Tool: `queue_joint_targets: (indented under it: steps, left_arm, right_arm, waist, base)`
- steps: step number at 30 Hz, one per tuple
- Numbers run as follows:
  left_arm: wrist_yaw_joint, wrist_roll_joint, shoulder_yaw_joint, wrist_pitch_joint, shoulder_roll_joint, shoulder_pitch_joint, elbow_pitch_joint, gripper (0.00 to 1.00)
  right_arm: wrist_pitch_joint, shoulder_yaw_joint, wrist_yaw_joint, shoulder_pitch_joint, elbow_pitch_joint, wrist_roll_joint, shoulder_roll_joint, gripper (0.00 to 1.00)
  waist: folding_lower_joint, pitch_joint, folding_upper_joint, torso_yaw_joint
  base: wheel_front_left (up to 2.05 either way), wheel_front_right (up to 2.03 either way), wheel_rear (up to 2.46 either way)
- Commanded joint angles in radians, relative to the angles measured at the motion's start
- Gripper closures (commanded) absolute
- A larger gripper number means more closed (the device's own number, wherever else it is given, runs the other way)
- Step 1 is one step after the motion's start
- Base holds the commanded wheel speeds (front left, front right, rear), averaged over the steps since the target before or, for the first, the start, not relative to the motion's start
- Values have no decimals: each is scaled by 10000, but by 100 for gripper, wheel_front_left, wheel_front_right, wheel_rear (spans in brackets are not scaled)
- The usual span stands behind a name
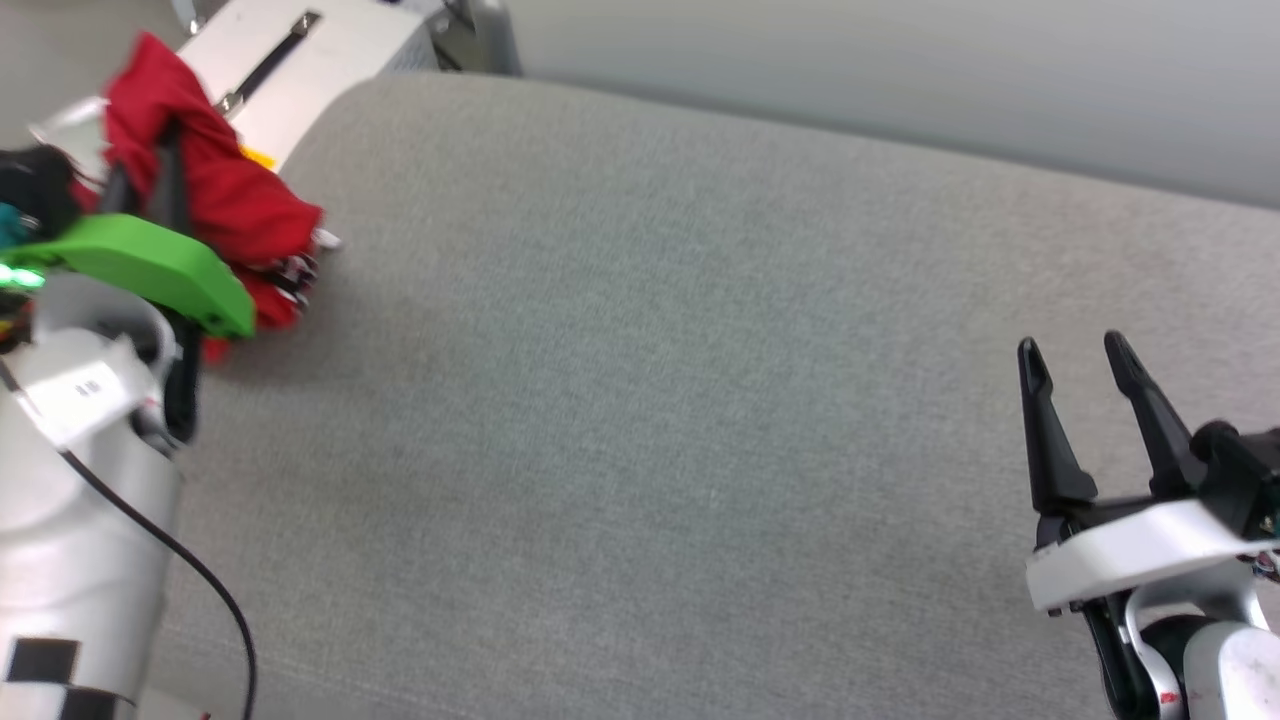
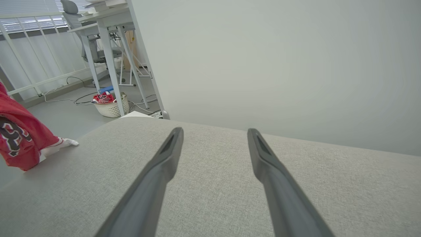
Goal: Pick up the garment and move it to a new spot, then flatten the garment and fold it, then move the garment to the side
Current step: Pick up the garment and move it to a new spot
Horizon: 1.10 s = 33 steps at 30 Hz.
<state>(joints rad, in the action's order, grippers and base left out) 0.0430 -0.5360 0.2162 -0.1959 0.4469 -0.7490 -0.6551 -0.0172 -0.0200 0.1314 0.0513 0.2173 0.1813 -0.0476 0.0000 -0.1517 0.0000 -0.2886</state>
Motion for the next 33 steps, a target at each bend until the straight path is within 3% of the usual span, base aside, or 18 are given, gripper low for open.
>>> queue_joint_targets:
  steps: [1, 12, 19, 22, 27, 33]
  left_arm:
    - [-57, 72, 118, 0, -191, 349, 337, 100]
    - [-49, -81, 1433, 913, -1555, 1979, 3141, 100]
    - [315, -12, 3020, 1493, -2785, 2403, 4041, 100]
    - [449, -9, 3857, 1583, -3317, 2794, 4106, 100]
    - [293, 120, 4072, 1525, -3182, 3295, 3441, 100]
    - [553, 412, 4730, 1320, -3003, 3531, 2665, 100]
  right_arm:
    - [62, -48, -7, -222, -29, 110, -28, 0]
    - [-72, -335, -7, -826, 119, 226, -27, 0]
    - [-171, -450, -7, -793, 360, 270, -27, 0]
    - [-110, -526, -7, -692, 508, 377, -26, 0]
    - [16, -534, -7, -526, 490, 433, -26, 0]
    - [130, -399, -7, -158, 328, 367, -26, 0]
  waist:
    - [0, 990, 0, 623]
    - [0, 1406, 0, 2566]
    - [0, 701, 0, 3752]
    - [0, -222, 0, 4117]
    - [0, -991, 0, 4126]
    - [0, -1464, 0, 3785]
  base:
    - [0, 0, 0]
    - [0, 0, 0]
    - [0, 0, 0]
    - [0, 0, 0]
    - [0, 0, 0]
    - [0, 0, 0]
